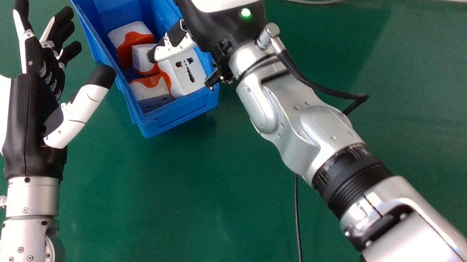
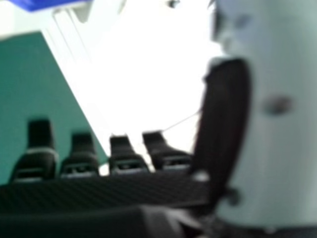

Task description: Pick all objects and put in blue box

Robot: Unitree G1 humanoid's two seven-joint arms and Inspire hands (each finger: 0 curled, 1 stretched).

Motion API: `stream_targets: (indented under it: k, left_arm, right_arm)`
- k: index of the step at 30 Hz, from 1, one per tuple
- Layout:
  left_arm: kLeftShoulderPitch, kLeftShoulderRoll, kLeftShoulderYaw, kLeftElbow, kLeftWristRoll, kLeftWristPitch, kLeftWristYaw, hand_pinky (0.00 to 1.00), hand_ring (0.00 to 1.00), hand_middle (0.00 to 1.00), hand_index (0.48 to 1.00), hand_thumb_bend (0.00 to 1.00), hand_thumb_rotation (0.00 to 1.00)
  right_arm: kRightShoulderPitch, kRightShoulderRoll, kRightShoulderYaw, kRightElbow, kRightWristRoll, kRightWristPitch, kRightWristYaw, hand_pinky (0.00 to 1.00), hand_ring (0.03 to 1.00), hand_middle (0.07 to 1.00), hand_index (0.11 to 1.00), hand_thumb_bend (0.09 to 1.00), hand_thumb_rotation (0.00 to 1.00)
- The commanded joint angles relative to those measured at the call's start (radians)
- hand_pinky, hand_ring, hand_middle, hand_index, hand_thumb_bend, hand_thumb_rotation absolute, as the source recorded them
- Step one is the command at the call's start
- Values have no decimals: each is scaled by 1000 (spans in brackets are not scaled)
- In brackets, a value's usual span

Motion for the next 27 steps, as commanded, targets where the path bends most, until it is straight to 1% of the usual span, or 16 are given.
stream_targets:
  k: [1,2,4,5,7,10,12,14,15,16,17,18,21,23,24,27]
  left_arm:
    - [12,4,0,-20,0,-34,-3,895,930,926,916,872,573]
    - [14,4,0,-20,1,-36,-3,895,930,926,916,872,574]
    - [21,1,-1,-25,-7,-36,-7,897,928,927,916,870,577]
    - [22,1,-1,-25,-15,-37,-13,897,928,928,918,867,571]
    - [27,0,-2,-28,-25,-38,-23,897,929,928,918,866,570]
    - [38,-4,-5,-46,-42,-18,-37,898,931,931,920,866,565]
    - [46,-8,-8,-59,-53,-1,-43,898,931,931,920,866,565]
    - [49,-10,-8,-65,-59,5,-49,899,933,933,921,867,563]
    - [49,-10,-8,-67,-62,6,-52,901,935,932,921,870,560]
    - [49,-10,-8,-68,-64,8,-55,904,938,930,919,867,546]
    - [50,-9,-9,-71,-65,12,-56,905,939,930,919,867,543]
    - [49,-9,-10,-70,-69,16,-62,905,939,930,919,867,543]
    - [47,-9,-11,-66,-71,18,-68,906,940,930,919,867,541]
    - [48,-13,-12,-67,-73,20,-69,907,939,926,913,873,526]
    - [48,-15,-12,-69,-78,21,-73,907,939,926,913,873,526]
    - [55,-14,-13,-78,-81,26,-76,910,940,927,910,874,517]
  right_arm:
    - [64,-24,-49,-144,39,-19,-41,995,1000,1000,1000,988,286]
    - [92,-32,-60,-185,46,-23,-47,990,1000,1000,1000,985,290]
    - [183,-47,-94,-311,59,-12,-55,960,1000,1000,1000,978,306]
    - [255,-50,-120,-389,78,-18,-70,962,1000,1000,1000,959,326]
    - [355,-52,-154,-490,107,-33,-95,962,1000,1000,1000,955,331]
    - [514,-33,-198,-614,138,-67,-174,926,1000,1000,1000,919,339]
    - [642,-6,-232,-677,226,-140,-207,926,1000,1000,1000,919,339]
    - [748,35,-255,-699,314,-213,-230,908,1000,1000,1000,901,340]
    - [786,53,-261,-699,344,-243,-238,878,1000,1000,1000,861,347]
    - [827,69,-265,-698,379,-281,-241,810,986,1000,1000,793,415]
    - [878,90,-265,-699,402,-321,-253,811,989,1000,1000,777,431]
    - [938,111,-260,-694,406,-350,-273,811,989,1000,1000,777,431]
    - [1008,131,-257,-676,400,-382,-303,813,991,1000,1000,765,444]
    - [1009,134,-265,-670,413,-395,-299,885,998,1000,1000,628,615]
    - [1009,137,-269,-674,419,-395,-296,885,998,1000,1000,628,615]
    - [1010,144,-276,-686,426,-384,-291,907,999,1000,1000,597,676]
